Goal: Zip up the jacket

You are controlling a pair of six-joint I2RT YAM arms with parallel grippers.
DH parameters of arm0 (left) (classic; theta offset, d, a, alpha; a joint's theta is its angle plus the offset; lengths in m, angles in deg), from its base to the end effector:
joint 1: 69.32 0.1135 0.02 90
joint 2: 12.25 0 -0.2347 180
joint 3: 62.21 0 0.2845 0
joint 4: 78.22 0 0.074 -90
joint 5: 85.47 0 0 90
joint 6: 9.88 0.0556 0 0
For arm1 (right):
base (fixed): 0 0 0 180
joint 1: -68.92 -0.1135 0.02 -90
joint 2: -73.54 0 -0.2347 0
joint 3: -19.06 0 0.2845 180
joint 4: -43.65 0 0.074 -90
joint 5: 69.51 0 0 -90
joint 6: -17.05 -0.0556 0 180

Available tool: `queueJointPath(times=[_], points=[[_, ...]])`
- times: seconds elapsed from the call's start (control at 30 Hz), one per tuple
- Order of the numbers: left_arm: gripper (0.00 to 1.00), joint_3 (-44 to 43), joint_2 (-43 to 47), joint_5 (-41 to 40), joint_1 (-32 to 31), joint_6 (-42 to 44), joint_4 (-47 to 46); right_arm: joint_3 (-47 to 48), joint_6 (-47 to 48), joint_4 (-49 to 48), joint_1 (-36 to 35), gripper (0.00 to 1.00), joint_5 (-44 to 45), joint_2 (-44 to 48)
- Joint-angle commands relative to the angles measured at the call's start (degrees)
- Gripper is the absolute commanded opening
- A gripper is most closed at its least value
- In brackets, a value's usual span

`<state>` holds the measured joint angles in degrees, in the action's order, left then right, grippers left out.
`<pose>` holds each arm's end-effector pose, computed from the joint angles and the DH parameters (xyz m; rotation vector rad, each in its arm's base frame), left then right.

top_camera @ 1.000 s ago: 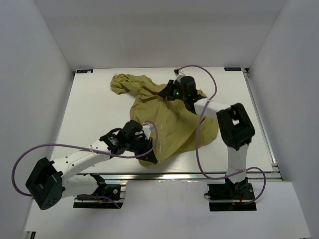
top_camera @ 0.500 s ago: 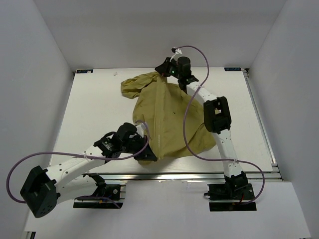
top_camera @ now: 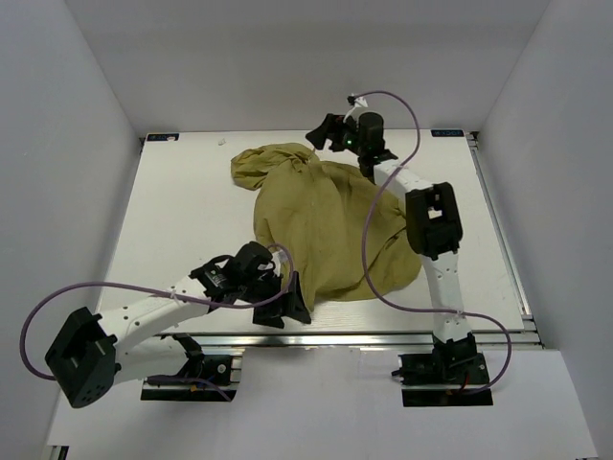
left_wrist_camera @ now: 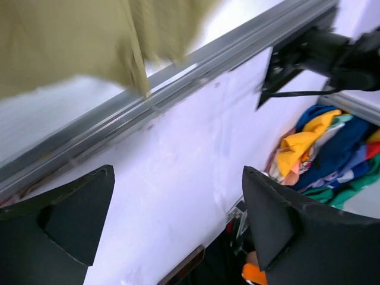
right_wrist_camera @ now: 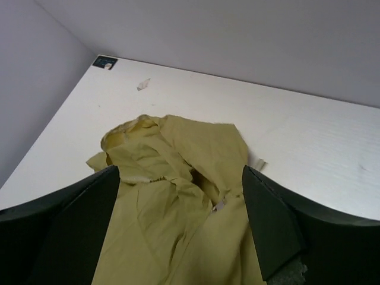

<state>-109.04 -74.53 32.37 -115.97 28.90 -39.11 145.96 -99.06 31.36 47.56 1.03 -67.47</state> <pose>0.1572 -0.2043 0.1451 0.1125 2.8727 -1.1570 0.5564 0.2375 0.1878 -0.2062 1.6654 0.9054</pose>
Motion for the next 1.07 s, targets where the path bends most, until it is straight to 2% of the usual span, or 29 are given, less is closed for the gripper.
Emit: queueJointPath(times=[0.0,0.1,0.2,0.23,0.27,0.3,0.37,0.4,0.43,0.5,0.53,0.6,0.63,0.7,0.87,1.03], points=[[0.98,-4.7,0.0,0.5,0.0,5.7,4.7,-7.3,3.6,-2.9,1.6,0.89,0.0,13.7],[0.98,-10.2,-0.1,-5.4,0.1,8.2,7.3,-17.4,3.3,-1.1,2.5,0.89,0.4,22.4],[0.98,-17.1,-1.3,-16.5,0.3,11.0,11.0,-25.6,-1.8,3.3,4.7,0.89,-0.9,30.6],[0.98,-18.9,-1.8,-21.0,0.8,11.2,13.1,-27.9,-3.6,4.2,6.6,0.89,-1.7,32.6],[0.98,-20.6,-2.3,-30.9,1.4,11.2,14.1,-30.7,-5.9,4.3,7.6,0.89,-2.7,35.0],[0.98,-23.9,-3.8,-34.9,2.3,11.4,14.9,-36.8,-6.6,4.4,8.5,0.89,-3.0,40.1],[0.98,-26.2,-4.7,-43.3,6.6,10.7,15.0,-43.0,-6.4,5.2,10.6,0.89,0.9,45.9],[0.98,-26.7,-4.9,-43.4,9.2,12.1,13.8,-47.2,-5.5,9.2,11.2,0.89,3.4,51.3],[0.98,-27.0,-4.9,-42.3,15.6,13.3,10.3,-48.2,-4.5,12.7,11.8,0.89,9.2,53.7],[0.98,-27.7,-5.6,-34.6,23.6,16.3,7.6,-48.4,-0.3,21.5,12.0,0.89,15.0,59.3],[0.98,-29.9,-7.7,-33.6,30.8,16.2,8.7,-48.3,1.0,30.2,12.2,0.89,20.0,60.9],[0.98,-33.4,-10.8,-35.8,36.0,15.6,11.9,-49.3,2.1,37.8,12.3,0.89,27.6,66.3],[0.98,-36.9,-13.6,-37.1,38.9,15.3,15.3,-51.9,2.3,38.7,12.3,0.89,28.7,68.0],[0.98,-38.5,-15.1,-39.7,40.1,15.1,16.3,-55.5,1.8,38.8,12.4,0.89,30.6,74.3],[0.98,-37.1,-13.6,-38.9,43.1,16.2,13.2,-64.9,-0.4,38.2,12.4,0.89,35.4,86.1],[0.98,-34.7,-10.6,-39.3,44.3,16.9,10.9,-66.1,0.9,40.5,12.4,0.89,40.4,89.3]])
